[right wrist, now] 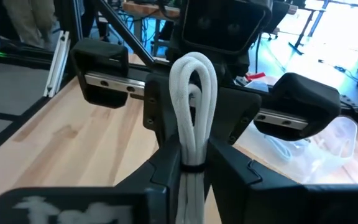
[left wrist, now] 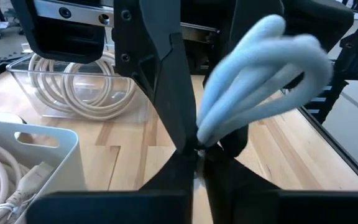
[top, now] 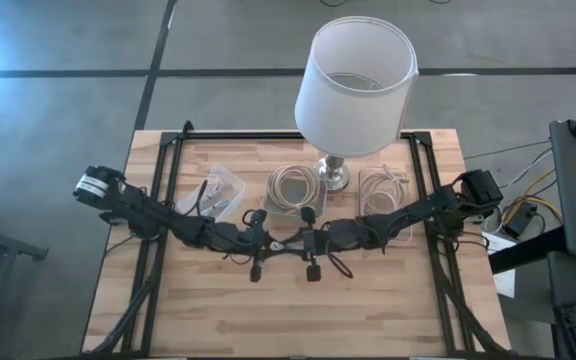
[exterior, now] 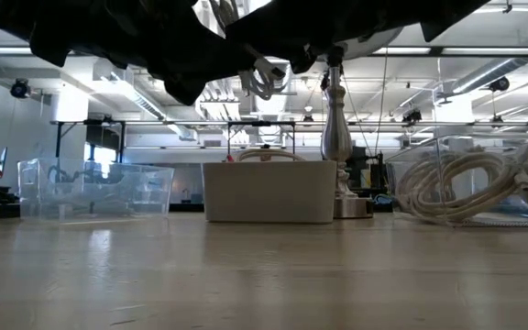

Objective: Pick & Place USB Port
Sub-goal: Put the white USB charger cable into the white bin

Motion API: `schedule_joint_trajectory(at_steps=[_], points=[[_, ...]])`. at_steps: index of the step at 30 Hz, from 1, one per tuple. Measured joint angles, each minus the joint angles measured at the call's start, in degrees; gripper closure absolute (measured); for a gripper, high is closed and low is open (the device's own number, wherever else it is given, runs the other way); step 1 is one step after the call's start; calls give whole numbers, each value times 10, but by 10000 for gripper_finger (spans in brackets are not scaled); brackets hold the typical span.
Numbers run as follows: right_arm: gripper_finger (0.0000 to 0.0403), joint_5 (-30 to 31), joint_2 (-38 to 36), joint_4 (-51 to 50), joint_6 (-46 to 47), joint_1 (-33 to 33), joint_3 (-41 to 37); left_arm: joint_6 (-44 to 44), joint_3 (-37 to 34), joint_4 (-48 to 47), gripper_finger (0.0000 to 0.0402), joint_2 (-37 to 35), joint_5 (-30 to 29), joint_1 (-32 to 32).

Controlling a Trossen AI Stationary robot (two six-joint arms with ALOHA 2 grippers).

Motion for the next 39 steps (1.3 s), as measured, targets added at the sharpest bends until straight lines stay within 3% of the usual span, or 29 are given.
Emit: schedule_joint_trajectory(at_steps=[6,11,21,27,39], points=[[292,0,0,-10,-5,0,0,2,0,-12,377,0,-1,0],[259,3,0,-28,-4,0,0,-27,-1,-75,376,0,-4,0],[220,45,0,-61,-9,0,0,-115,2,-243,375,-27,-86,0],[216,45,0,-75,-7,0,0,-155,17,-422,380,-117,-148,0],[213,45,0,-76,6,0,-1,-416,99,-906,378,-293,-267,31]])
